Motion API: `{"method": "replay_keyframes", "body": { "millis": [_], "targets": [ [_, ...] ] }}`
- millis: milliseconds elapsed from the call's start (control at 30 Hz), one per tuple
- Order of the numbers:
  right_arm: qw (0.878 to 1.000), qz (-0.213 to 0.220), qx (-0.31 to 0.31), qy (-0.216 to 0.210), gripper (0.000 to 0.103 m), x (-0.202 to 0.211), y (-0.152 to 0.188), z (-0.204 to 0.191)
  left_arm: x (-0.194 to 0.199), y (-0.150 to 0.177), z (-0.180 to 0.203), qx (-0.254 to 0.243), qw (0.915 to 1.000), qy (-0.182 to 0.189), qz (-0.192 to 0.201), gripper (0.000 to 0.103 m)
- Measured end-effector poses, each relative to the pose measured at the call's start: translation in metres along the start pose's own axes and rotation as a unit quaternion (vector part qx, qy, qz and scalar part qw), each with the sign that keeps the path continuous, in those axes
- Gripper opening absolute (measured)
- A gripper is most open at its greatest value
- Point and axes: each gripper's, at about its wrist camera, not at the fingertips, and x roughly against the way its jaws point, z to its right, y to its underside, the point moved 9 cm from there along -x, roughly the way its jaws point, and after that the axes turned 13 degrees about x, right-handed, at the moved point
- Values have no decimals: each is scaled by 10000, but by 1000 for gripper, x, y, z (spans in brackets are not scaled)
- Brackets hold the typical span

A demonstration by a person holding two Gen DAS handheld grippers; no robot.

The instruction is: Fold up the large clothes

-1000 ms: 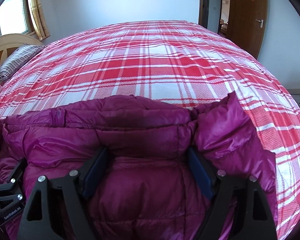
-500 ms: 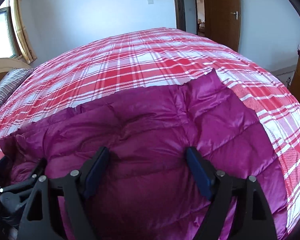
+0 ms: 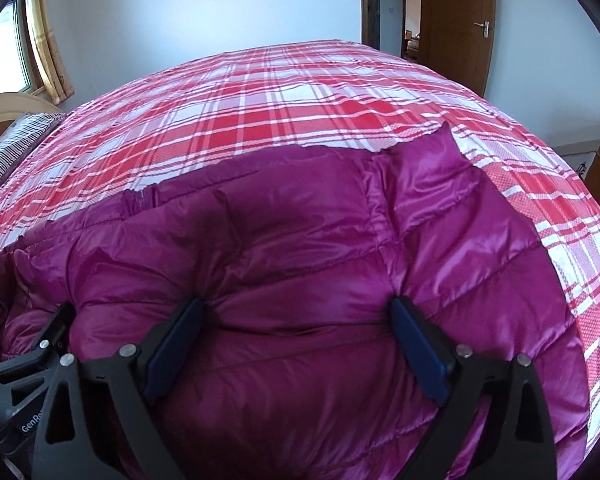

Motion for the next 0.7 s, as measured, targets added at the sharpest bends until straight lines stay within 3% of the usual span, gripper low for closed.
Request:
{"method": "replay_keyframes", "body": {
  "millis": [400,533,633,700],
  "targets": [
    [9997,-58,175,-188,99,2,-6,-3,-5,1,-2,180,9995,202,-185,102],
    [9964,479,221,-667,97,28,-17,3,8,-5,-6,232,9987,389,-221,102],
    [9941,922,240,-524,98,49,-28,31,29,-23,-26,487,9975,428,266,102],
    [9949,948,42,-352,99,47,-30,56,27,-31,-40,664,9967,318,353,102]
  ]
}}
